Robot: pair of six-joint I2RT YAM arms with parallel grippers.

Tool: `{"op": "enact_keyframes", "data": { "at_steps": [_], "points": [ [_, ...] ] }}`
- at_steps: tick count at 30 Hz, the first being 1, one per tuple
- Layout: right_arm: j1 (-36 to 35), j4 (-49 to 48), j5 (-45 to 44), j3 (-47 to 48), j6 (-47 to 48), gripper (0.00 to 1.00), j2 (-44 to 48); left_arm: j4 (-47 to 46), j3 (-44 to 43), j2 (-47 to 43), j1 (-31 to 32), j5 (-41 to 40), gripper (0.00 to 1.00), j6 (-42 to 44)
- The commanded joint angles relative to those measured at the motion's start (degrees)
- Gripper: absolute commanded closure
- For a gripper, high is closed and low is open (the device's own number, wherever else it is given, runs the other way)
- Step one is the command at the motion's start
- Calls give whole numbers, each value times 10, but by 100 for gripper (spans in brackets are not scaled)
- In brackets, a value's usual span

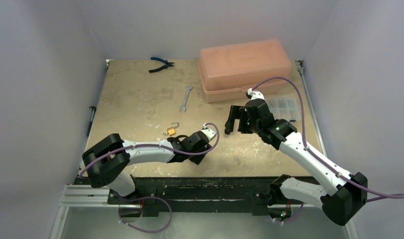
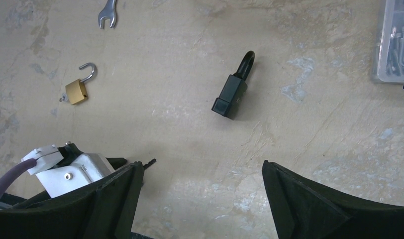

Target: Unlock with the key

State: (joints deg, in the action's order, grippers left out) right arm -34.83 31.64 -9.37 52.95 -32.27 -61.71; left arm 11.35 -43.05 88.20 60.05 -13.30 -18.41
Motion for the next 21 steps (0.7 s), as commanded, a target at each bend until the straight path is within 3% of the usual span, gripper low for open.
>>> {"op": "enact_keyframes", "data": {
  "at_steps": [1, 16, 21],
  "points": [
    [1, -17, 6, -9, 4, 2, 15, -24, -19, 12, 6, -13, 53, 1],
    [1, -23, 6, -17, -3, 3, 18, -12, -15, 17, 17, 9, 100, -12],
    [2, -32, 8, -18, -11, 3, 24, 5, -30, 7, 17, 50, 100, -13]
  ]
}}
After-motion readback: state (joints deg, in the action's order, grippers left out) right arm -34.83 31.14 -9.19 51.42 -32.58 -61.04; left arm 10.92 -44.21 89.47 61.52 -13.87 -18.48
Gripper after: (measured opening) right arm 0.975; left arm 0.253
